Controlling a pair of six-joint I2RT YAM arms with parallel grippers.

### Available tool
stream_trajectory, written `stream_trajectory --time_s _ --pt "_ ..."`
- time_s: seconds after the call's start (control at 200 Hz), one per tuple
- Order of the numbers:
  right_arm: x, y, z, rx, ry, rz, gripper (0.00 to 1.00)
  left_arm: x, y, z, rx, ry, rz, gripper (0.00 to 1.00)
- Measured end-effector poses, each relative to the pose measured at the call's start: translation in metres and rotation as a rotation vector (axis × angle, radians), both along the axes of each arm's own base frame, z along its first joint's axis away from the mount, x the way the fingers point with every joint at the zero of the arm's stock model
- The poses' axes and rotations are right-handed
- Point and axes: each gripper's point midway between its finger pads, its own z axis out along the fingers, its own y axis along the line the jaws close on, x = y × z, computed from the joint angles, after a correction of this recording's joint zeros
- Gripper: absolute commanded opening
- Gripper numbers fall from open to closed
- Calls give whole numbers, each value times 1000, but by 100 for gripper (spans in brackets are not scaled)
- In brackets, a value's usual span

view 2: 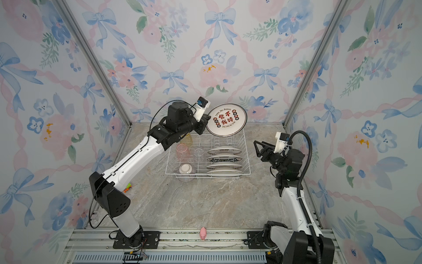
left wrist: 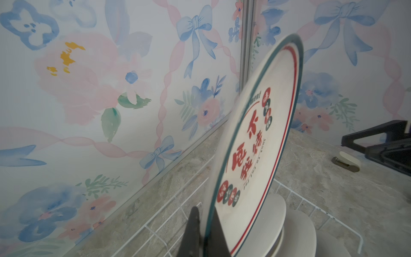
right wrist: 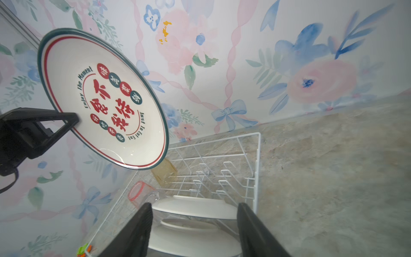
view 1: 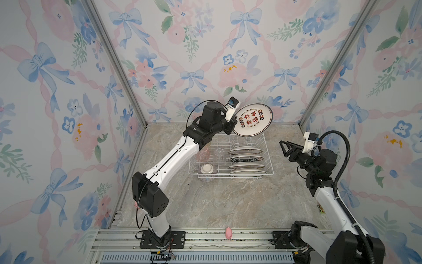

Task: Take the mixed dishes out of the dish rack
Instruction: 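Move the right gripper toward the plate rim held by the left gripper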

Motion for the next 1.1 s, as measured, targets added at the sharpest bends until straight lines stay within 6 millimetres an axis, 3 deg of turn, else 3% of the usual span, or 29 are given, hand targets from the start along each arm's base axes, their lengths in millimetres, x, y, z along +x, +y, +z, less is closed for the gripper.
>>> stream_trajectory --time_s 0.13,0.34,0.475,0.645,0.92,1.1 --pt "-3 15 10 104 -47 125 62 -7 7 4 -82 74 -30 0" --pt "-16 30 40 174 -155 262 65 -25 -6 -15 -134 202 -113 0" --pt "-20 33 49 185 -185 284 63 -32 -10 -17 -155 244 -148 0" --pt "-22 37 50 187 -186 297 56 -38 -17 -20 -175 280 -195 0" --pt "-22 45 38 141 -143 284 45 -41 -38 -43 -171 355 -260 0" --pt "-23 52 40 109 -143 293 36 -47 -43 -38 -187 366 -298 0"
